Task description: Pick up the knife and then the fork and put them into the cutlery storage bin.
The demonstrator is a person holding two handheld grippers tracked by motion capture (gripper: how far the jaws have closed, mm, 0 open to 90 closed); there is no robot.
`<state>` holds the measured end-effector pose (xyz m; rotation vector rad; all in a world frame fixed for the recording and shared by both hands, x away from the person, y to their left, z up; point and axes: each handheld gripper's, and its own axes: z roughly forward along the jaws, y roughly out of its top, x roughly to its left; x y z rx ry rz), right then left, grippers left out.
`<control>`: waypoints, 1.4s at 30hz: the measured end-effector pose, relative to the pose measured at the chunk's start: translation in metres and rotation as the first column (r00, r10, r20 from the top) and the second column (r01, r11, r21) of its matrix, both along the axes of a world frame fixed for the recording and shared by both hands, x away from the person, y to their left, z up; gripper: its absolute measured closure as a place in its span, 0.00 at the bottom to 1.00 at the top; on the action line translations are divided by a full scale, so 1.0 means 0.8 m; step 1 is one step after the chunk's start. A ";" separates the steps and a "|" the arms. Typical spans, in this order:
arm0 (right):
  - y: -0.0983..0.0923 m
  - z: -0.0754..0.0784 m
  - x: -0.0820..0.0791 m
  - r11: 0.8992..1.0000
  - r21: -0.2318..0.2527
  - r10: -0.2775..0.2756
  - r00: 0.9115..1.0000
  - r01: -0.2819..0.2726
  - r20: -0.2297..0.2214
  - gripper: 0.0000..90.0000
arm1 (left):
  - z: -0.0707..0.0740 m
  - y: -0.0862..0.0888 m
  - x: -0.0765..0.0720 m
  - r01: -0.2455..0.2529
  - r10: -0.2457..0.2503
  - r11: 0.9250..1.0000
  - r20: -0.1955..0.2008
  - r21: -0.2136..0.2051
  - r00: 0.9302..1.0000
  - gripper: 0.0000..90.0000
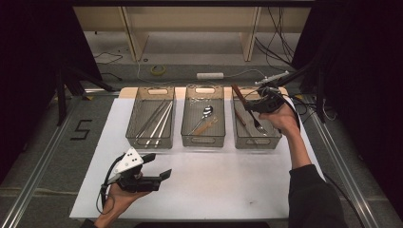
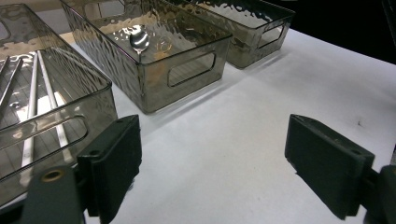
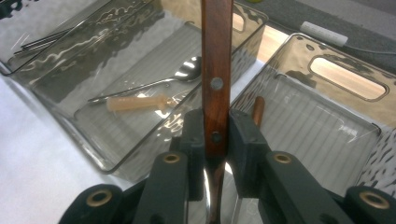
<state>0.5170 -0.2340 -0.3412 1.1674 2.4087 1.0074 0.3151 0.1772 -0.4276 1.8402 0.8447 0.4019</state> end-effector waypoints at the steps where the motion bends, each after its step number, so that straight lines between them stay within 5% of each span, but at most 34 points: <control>1: 0.000 -0.001 0.002 1.000 0.004 -0.007 1.000 0.007 -0.003 0.87 | 0.000 0.000 0.000 0.000 0.000 1.000 0.000 0.000 1.000 0.20; 16: -0.009 -0.012 0.021 0.994 0.039 -0.102 0.995 0.102 -0.007 0.87 | 0.000 0.000 0.000 0.001 -0.001 1.000 0.000 -0.001 1.000 0.20; 42: -0.016 -0.044 0.034 0.982 0.018 -0.190 0.982 0.190 -0.023 0.86 | 0.000 0.000 -0.001 0.002 -0.002 1.000 0.002 -0.001 1.000 0.20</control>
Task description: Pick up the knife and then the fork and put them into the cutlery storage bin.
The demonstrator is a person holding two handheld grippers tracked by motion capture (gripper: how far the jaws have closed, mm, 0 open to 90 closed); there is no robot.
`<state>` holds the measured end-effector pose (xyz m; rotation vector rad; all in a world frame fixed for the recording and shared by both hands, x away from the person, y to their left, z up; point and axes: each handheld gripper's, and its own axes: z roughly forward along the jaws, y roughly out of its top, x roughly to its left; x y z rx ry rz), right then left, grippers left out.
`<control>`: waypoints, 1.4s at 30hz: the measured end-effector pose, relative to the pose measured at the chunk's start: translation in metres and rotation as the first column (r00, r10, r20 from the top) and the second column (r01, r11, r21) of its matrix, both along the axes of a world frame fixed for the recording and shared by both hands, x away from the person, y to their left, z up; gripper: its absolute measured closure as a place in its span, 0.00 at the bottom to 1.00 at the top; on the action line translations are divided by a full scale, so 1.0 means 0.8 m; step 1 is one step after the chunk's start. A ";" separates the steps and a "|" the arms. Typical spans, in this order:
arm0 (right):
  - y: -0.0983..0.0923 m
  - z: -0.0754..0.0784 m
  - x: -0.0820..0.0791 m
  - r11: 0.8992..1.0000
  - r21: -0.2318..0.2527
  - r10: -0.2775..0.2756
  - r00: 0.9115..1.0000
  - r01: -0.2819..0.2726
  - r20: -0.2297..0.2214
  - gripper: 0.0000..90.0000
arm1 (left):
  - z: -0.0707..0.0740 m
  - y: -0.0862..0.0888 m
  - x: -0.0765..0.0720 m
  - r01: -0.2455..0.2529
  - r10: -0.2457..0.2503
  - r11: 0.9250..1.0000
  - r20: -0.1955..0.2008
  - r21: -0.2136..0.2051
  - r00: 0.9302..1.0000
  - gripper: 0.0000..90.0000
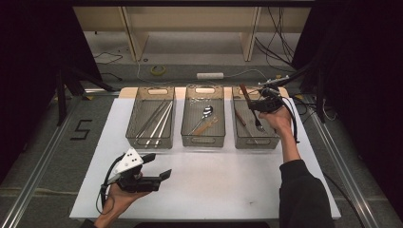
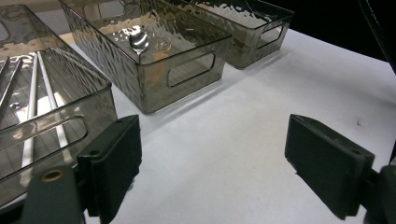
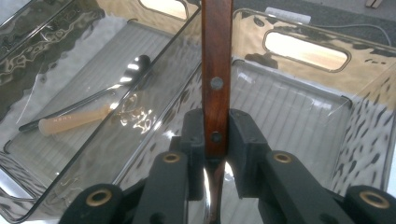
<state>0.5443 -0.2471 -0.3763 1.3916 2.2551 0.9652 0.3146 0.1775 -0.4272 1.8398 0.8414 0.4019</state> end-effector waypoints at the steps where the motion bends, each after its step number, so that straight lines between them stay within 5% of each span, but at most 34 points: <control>1: 0.000 -0.001 0.000 1.000 0.000 -0.003 1.000 0.003 -0.001 0.86 | 0.000 0.000 0.000 0.000 0.000 1.000 0.000 0.000 1.000 0.20; 24: 0.003 -0.022 0.005 0.999 -0.020 -0.048 0.999 0.047 -0.025 0.86 | 0.000 0.000 0.000 0.003 -0.003 1.000 0.002 0.006 1.000 0.20; 25: 0.003 -0.024 0.005 0.999 -0.021 -0.051 0.998 0.051 -0.026 0.88 | 0.000 0.000 0.000 0.002 -0.002 1.000 0.002 0.003 1.000 0.20; 26: 0.002 -0.024 0.004 0.998 -0.020 -0.055 0.998 0.055 -0.022 1.00 | 0.000 0.000 0.000 0.003 -0.003 1.000 0.001 0.006 1.000 0.20; 28: 0.000 -0.023 0.004 0.998 0.001 -0.071 0.997 0.071 -0.006 1.00 | 0.000 0.000 0.000 0.004 -0.004 1.000 0.000 0.006 1.000 0.20; 30: 0.003 -0.024 0.004 0.997 -0.042 -0.065 0.998 0.064 -0.021 1.00 | 0.000 0.000 0.000 0.004 -0.004 1.000 -0.001 0.006 1.000 0.20; 32: 0.003 -0.025 0.006 0.999 -0.024 -0.044 0.996 0.042 -0.072 0.82 | 0.000 0.000 0.000 0.005 -0.005 1.000 0.000 0.005 1.000 0.20; 34: 0.005 -0.027 0.008 0.998 -0.053 -0.048 0.996 0.044 -0.078 0.62 | 0.000 0.000 0.000 0.003 -0.003 1.000 -0.001 0.006 1.000 0.20; 36: 0.004 -0.028 0.009 0.998 -0.026 -0.054 0.994 0.052 -0.097 0.51 | 0.000 0.000 0.000 0.004 -0.004 1.000 -0.001 0.007 1.000 0.20; 42: 0.004 -0.026 0.007 0.998 -0.035 -0.055 0.994 0.052 -0.093 0.45 | 0.000 -0.001 0.000 0.005 -0.005 1.000 -0.004 0.007 1.000 0.20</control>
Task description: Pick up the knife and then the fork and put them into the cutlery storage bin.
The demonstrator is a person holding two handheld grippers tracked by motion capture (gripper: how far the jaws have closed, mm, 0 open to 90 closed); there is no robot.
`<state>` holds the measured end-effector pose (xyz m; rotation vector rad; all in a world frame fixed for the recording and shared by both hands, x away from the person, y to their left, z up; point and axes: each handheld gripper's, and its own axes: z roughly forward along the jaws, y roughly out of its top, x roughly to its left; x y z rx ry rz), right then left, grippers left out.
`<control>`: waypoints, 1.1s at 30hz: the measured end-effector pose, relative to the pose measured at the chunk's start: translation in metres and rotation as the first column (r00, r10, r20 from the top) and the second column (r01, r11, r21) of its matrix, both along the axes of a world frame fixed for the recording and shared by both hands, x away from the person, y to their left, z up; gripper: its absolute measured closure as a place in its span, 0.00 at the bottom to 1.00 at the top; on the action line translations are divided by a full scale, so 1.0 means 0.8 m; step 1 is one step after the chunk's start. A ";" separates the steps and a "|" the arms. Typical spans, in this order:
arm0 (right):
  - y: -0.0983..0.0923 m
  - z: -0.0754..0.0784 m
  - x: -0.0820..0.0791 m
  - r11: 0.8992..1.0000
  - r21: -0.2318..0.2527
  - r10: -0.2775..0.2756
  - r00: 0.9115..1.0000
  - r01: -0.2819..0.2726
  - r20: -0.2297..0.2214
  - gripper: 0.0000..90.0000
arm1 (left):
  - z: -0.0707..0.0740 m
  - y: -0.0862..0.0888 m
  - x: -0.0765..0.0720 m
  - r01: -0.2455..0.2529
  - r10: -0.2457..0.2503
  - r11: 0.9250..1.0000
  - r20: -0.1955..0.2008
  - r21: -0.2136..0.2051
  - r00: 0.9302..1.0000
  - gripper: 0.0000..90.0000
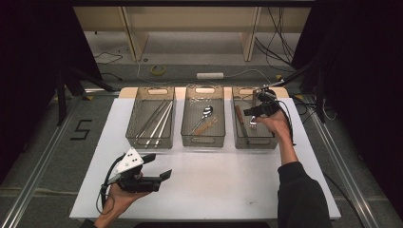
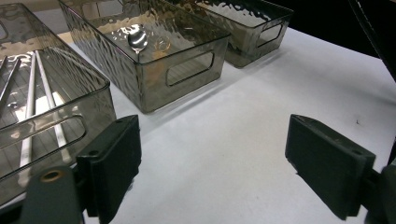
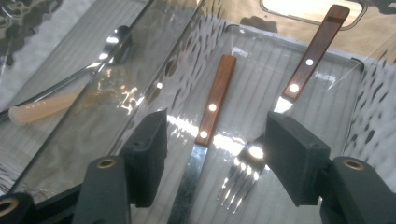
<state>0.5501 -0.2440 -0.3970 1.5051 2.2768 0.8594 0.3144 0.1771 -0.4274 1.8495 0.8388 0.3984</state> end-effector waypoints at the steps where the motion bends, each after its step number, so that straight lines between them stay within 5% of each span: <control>1: 0.000 0.001 0.000 1.000 0.001 -0.002 1.000 0.002 0.000 0.44 | 0.000 0.000 0.000 0.001 -0.001 1.000 -0.001 -0.001 1.000 0.20; 20: 0.004 0.016 -0.025 0.999 0.042 0.030 0.999 -0.032 0.046 0.36 | 0.000 0.000 0.000 -0.001 0.001 1.000 0.000 0.002 1.000 0.20; 33: 0.016 0.025 -0.067 0.988 0.109 0.094 0.988 -0.108 0.120 0.34 | 0.000 0.000 0.000 -0.003 0.003 1.000 -0.002 0.002 1.000 0.20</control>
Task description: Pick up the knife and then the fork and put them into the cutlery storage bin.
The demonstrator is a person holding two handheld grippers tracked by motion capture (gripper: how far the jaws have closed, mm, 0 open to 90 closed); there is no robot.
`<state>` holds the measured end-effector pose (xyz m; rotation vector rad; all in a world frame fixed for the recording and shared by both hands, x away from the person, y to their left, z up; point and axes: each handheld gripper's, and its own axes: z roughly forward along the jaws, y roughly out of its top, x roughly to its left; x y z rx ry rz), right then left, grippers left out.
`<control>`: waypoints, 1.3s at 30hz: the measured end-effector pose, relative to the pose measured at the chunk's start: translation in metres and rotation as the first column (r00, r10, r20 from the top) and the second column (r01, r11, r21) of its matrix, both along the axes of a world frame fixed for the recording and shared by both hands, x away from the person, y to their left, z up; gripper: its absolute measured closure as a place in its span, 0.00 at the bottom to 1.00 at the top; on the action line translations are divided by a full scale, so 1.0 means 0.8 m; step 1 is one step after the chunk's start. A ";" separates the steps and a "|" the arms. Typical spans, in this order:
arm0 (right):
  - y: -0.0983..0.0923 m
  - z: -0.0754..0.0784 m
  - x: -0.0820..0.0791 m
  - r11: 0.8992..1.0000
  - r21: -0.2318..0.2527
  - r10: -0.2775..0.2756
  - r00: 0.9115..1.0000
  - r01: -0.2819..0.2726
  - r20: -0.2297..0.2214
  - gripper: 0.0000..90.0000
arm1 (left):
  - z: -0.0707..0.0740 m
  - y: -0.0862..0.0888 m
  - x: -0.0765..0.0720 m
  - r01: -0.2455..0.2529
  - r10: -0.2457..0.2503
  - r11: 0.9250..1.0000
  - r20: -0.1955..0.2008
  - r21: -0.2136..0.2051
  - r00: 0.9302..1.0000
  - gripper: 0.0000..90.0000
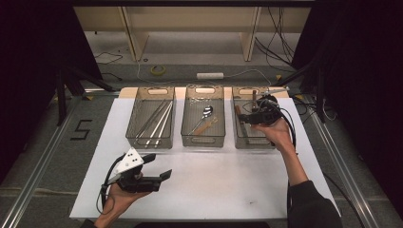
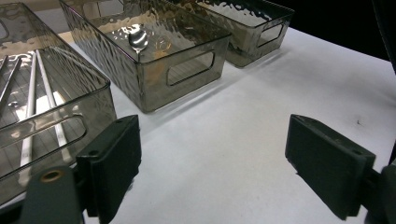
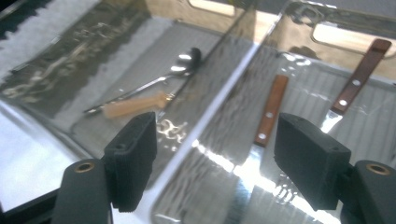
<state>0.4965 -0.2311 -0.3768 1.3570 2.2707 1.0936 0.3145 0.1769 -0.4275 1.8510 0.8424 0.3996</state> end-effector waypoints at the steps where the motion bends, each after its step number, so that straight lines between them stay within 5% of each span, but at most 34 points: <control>1: 0.001 0.001 -0.004 1.000 0.008 0.007 1.000 -0.007 0.008 0.34 | 0.000 0.000 0.000 0.000 0.000 1.000 0.000 0.000 1.000 0.20; 18: 0.015 -0.002 -0.070 0.987 0.115 0.098 0.990 -0.109 0.101 0.32 | 0.000 -0.001 0.002 -0.010 0.010 1.000 -0.004 -0.007 1.000 0.20; 39: 0.029 -0.017 -0.121 0.967 0.136 0.195 0.967 -0.218 0.164 0.31 | 0.000 0.003 0.001 -0.010 0.009 1.000 -0.008 -0.016 1.000 0.20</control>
